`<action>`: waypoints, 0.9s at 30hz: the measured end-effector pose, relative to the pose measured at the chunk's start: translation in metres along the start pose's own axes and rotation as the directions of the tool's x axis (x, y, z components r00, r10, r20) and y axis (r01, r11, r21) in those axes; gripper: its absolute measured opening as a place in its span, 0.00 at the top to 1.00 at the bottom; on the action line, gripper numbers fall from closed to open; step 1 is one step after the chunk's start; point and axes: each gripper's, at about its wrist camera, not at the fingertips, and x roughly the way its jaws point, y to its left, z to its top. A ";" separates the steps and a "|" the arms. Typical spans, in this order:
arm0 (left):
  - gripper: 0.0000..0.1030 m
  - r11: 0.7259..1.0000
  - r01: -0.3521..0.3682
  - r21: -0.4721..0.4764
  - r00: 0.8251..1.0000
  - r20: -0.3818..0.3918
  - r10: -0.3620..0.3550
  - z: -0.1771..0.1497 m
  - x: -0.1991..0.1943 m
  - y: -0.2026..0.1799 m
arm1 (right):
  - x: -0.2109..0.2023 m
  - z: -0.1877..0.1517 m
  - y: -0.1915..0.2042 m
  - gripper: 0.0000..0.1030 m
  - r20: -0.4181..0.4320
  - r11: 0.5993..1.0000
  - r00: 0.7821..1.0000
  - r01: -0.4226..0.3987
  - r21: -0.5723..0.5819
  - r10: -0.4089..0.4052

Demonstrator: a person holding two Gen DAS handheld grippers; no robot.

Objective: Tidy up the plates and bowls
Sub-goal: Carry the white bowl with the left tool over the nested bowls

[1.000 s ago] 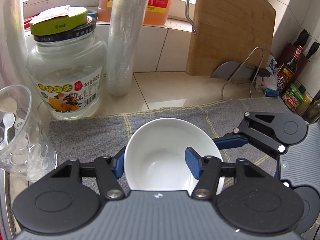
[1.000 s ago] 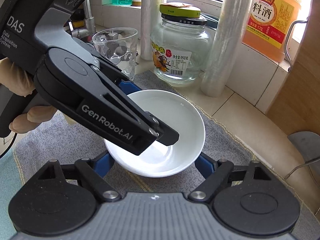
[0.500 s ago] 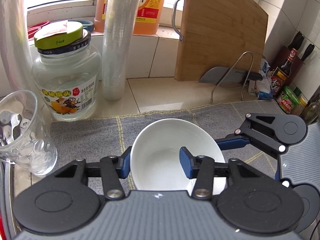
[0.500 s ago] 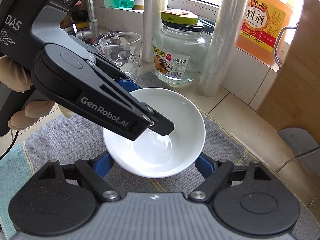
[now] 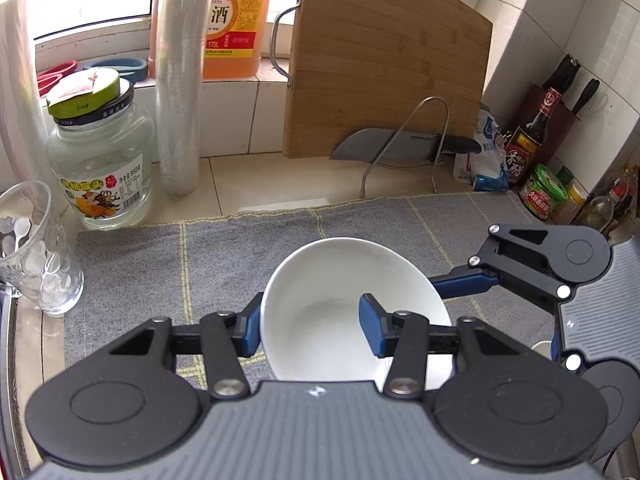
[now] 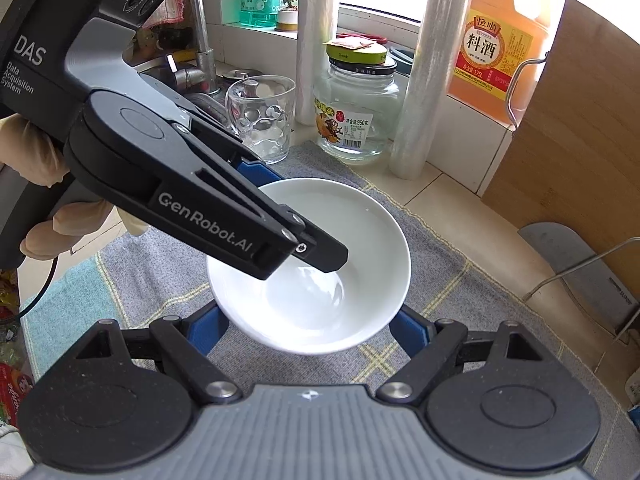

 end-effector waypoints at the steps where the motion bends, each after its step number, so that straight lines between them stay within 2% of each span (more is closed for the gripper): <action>1: 0.54 1.000 0.002 0.003 1.000 -0.001 -0.002 0.000 -0.002 -0.004 | -0.005 -0.003 0.000 0.13 0.003 1.000 1.000 -0.003 0.003 0.003; 27: 0.54 0.992 0.069 0.101 0.998 -0.018 -0.067 -0.015 -0.018 -0.138 | -0.116 -0.094 -0.014 0.13 0.038 0.998 0.998 0.040 0.050 -0.042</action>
